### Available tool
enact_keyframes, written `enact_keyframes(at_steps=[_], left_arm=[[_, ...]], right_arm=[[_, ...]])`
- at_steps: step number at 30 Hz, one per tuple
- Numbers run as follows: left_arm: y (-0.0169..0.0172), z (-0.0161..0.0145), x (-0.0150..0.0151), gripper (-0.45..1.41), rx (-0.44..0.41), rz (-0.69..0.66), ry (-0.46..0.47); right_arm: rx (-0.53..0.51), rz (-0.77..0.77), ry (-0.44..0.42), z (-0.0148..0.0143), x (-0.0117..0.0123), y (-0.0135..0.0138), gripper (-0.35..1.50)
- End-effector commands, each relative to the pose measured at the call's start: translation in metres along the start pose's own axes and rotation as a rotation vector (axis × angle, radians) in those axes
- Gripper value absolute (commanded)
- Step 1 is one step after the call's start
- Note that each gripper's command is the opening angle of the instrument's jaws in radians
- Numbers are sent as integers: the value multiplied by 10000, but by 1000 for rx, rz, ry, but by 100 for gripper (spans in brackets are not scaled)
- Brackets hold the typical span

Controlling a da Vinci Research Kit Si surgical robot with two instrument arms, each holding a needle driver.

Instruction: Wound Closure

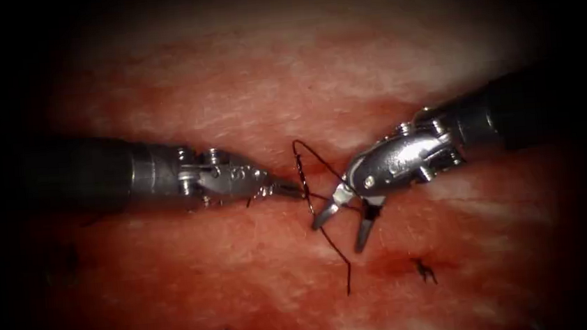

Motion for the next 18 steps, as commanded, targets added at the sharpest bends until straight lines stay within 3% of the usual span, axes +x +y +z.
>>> enact_keyframes(at_steps=[1, 6, 10, 12, 18], left_arm=[[1, 7, -3, -45, -1, 0, 0], [3, 5, -6, -45, -3, -4, -1], [5, 6, -7, -45, -1, -8, -1], [6, 6, -8, -45, -1, -7, -1], [7, 5, -8, -45, -1, -12, -1]], right_arm=[[15, -4, 1, 13, 2, 2, 69], [32, -21, -8, 31, 11, -2, 43], [46, -32, -12, 43, 9, -6, 54], [58, -36, -15, 47, 6, -11, 44], [78, -41, -30, 58, -1, -16, 38]])
